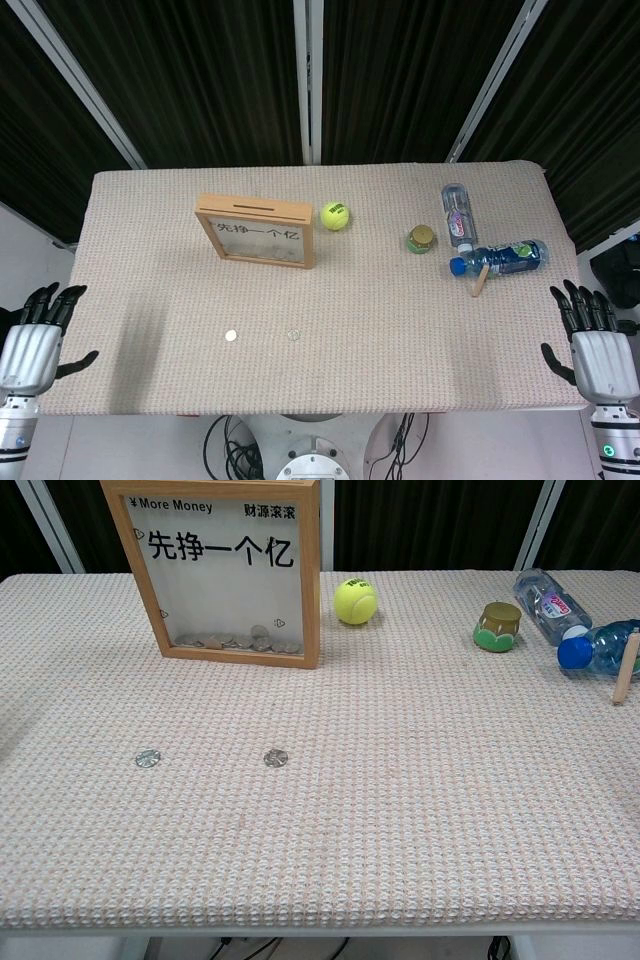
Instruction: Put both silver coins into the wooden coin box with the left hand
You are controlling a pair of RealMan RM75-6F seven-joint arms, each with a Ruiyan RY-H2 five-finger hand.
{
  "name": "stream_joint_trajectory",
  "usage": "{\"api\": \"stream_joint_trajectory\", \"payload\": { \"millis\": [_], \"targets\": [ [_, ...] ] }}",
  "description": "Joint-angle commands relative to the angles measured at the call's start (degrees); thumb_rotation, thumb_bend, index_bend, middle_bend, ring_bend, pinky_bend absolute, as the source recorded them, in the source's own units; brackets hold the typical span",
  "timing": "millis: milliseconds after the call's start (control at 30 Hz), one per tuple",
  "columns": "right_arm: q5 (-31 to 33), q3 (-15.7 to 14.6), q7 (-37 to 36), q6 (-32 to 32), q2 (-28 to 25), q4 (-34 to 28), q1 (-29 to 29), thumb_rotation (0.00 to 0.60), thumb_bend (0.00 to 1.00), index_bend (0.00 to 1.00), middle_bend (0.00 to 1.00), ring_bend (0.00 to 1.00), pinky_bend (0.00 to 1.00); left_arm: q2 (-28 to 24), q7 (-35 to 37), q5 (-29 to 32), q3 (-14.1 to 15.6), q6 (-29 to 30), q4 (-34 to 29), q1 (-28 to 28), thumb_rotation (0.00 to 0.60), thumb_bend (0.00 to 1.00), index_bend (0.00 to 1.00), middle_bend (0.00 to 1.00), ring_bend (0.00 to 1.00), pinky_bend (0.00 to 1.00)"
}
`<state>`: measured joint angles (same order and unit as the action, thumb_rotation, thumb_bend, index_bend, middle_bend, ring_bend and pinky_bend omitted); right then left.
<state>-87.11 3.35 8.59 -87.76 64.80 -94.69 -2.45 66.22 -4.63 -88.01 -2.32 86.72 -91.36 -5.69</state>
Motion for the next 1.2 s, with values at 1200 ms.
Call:
{"api": "stream_joint_trajectory", "payload": {
  "millis": [1200],
  "targets": [
    [0.0, 0.5, -2.8, -2.5, -1.1, 0.6, 1.5, 0.600, 0.25, 0.00, 0.00, 0.00, 0.00, 10.7, -1.7, -6.0, 2.9, -12.4, 3.4, -8.9, 0.600, 0.09, 0.19, 0.15, 0.02, 0.09]
  ]
}}
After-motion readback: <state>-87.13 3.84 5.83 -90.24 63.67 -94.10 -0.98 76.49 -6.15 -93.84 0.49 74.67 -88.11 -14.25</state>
